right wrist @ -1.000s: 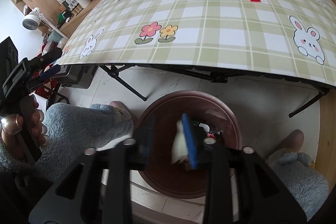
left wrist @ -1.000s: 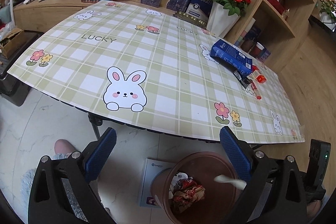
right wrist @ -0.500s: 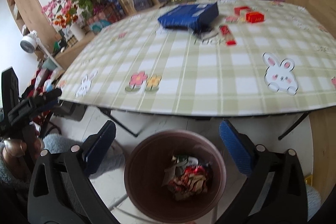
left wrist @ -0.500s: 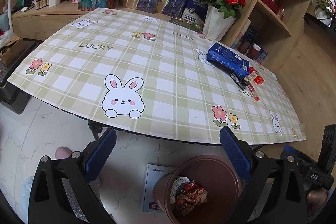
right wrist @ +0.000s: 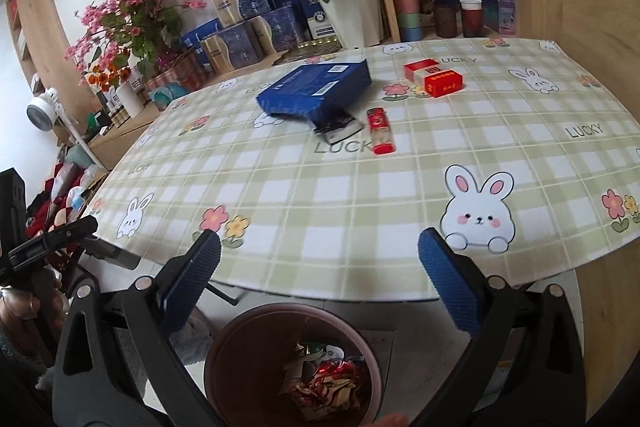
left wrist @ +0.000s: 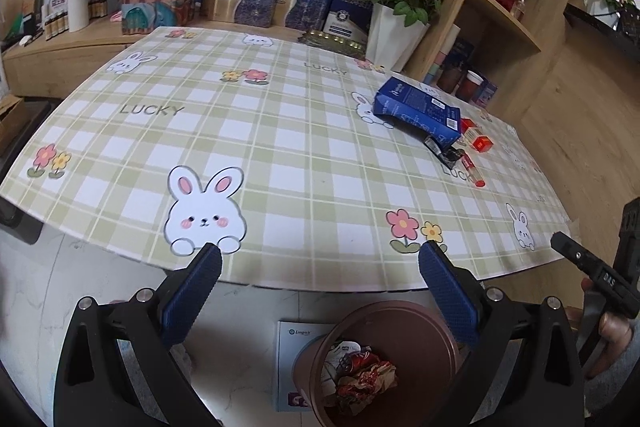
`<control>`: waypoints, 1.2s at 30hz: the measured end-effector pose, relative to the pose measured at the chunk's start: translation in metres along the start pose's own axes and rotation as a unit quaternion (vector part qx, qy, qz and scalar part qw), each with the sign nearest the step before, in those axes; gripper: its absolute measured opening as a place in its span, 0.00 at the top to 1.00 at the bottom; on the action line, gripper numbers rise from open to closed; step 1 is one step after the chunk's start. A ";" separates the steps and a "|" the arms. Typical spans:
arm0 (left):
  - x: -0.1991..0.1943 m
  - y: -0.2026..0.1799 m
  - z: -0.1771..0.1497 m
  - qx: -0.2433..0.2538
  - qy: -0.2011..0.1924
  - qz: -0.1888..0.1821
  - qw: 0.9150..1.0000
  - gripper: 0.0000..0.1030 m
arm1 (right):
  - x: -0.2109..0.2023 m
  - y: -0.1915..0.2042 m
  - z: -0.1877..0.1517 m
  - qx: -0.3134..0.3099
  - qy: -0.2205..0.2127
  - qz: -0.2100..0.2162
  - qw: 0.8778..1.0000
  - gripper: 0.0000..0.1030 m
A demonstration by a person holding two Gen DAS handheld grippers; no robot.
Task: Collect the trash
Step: 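Reach both open tools toward the blue coffee box and red lighter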
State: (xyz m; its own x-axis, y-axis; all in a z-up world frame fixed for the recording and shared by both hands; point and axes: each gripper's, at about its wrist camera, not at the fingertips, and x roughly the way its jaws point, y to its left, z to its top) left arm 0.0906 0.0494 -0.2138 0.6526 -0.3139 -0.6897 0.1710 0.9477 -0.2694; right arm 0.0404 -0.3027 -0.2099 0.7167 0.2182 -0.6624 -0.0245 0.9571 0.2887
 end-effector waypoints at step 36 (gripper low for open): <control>0.253 -0.081 0.129 -0.312 0.110 -0.232 0.915 0.36 | 0.128 -0.069 0.090 -0.005 0.113 -0.043 0.993 0.06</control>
State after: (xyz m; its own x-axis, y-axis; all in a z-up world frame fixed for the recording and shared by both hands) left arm 0.3375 -0.0996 -0.2794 0.4409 -0.7433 -0.5031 -0.1065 0.5133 -0.8516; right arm 0.1967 -0.3582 -0.2520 0.5411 0.1713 -0.8233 0.0225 0.9757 0.2178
